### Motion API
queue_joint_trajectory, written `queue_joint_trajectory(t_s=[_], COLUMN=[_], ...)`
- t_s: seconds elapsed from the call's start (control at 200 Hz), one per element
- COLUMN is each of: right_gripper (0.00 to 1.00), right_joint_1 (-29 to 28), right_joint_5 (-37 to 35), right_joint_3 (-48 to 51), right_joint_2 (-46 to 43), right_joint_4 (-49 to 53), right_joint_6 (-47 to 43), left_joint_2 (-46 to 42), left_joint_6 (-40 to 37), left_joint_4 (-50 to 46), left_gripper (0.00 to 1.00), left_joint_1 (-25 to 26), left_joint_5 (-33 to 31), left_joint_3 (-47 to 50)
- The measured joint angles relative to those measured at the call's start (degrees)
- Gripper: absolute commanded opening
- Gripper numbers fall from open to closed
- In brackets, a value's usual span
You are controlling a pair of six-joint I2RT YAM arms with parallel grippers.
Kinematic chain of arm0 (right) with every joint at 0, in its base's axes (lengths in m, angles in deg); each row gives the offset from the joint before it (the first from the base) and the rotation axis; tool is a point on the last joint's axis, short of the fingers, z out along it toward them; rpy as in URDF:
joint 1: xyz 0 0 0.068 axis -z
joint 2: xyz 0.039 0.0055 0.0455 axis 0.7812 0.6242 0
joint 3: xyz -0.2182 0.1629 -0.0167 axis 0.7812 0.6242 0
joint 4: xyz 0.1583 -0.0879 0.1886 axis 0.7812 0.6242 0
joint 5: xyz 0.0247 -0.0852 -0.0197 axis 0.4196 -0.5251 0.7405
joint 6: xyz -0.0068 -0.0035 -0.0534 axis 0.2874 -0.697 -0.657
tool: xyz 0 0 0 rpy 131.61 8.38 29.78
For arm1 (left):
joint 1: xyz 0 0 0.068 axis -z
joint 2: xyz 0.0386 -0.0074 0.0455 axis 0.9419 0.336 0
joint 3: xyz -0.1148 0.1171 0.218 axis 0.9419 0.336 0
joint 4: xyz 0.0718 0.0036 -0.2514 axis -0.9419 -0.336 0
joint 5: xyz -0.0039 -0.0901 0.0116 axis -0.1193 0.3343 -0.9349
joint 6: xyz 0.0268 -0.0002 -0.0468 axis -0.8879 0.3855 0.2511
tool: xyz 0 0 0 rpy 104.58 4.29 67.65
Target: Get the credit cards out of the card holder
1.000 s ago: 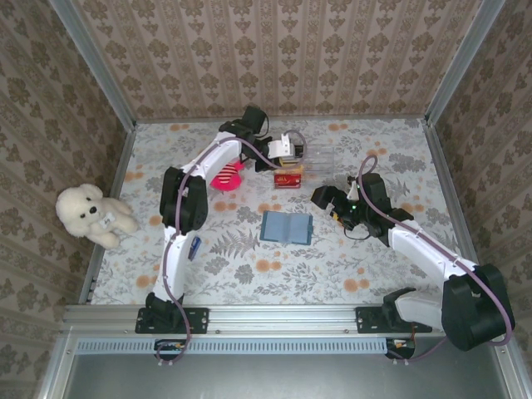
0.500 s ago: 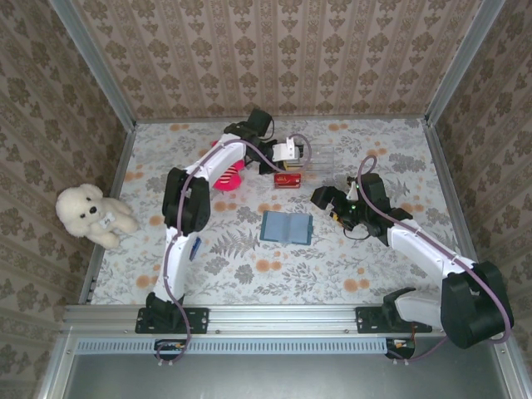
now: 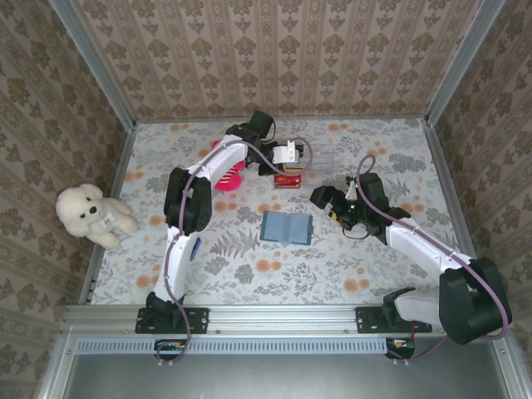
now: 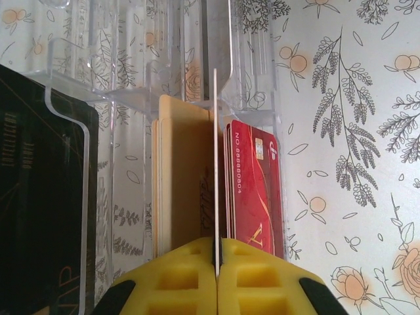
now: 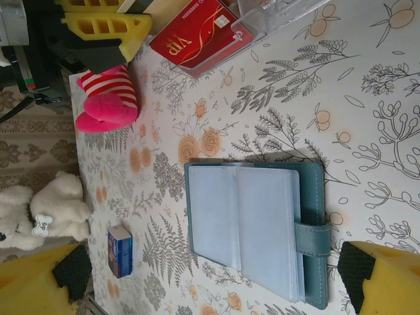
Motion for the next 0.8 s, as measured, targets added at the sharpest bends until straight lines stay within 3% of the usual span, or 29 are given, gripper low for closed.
queue_joint_trajectory(t_s=[0.255,0.575,0.8], right_gripper=[1.0,1.0,1.0], right_joint_1=[0.0,0.0,-0.1], right_joint_5=[0.3,0.5,0.4], right_joint_3=[0.0,0.0,0.0], right_joint_2=[0.0,0.0,0.0], right_joint_4=[0.0,-0.1,0.2], right_joint_6=[0.0,0.0,-0.3], left_joint_2=[0.0,-0.7,-10.3], left_joint_6=[0.2,1.3,5.8], left_joint_4=[-0.2,0.0,4.0], left_gripper=[0.32,0.36,0.43], left_joint_1=[-0.1,-0.2,-1.2], left_joint_5=[0.1,3.0,7.3], left_joint_3=[0.0,0.7,8.5])
